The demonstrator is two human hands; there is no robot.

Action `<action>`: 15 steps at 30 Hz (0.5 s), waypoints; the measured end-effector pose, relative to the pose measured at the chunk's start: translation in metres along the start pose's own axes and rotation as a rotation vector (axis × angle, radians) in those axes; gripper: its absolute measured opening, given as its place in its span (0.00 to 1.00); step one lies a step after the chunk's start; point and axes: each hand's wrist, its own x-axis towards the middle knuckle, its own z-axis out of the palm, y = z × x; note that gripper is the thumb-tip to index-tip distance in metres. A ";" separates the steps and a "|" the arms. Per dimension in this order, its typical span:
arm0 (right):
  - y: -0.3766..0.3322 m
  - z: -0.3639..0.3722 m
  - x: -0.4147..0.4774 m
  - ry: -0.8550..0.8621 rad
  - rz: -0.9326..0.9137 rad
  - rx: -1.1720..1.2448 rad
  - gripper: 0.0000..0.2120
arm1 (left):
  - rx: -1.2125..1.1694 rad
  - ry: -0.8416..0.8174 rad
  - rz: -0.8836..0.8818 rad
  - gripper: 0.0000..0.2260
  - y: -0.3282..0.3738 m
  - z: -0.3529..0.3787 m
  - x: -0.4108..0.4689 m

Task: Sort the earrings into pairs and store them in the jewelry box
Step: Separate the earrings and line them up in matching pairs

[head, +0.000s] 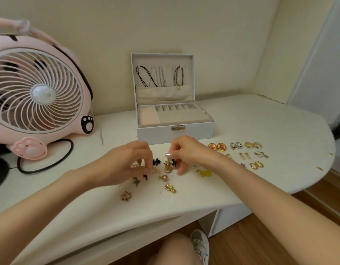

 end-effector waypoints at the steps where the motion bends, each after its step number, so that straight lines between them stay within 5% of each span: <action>1: 0.000 0.001 0.000 -0.013 0.010 0.020 0.06 | -0.059 0.024 -0.044 0.07 -0.004 -0.007 -0.002; 5: -0.006 0.011 0.003 -0.071 0.018 0.097 0.07 | -0.244 0.133 -0.224 0.04 -0.015 -0.026 -0.009; 15: -0.030 0.041 0.017 -0.124 -0.105 0.255 0.06 | -0.221 0.321 -0.513 0.05 -0.034 -0.029 -0.025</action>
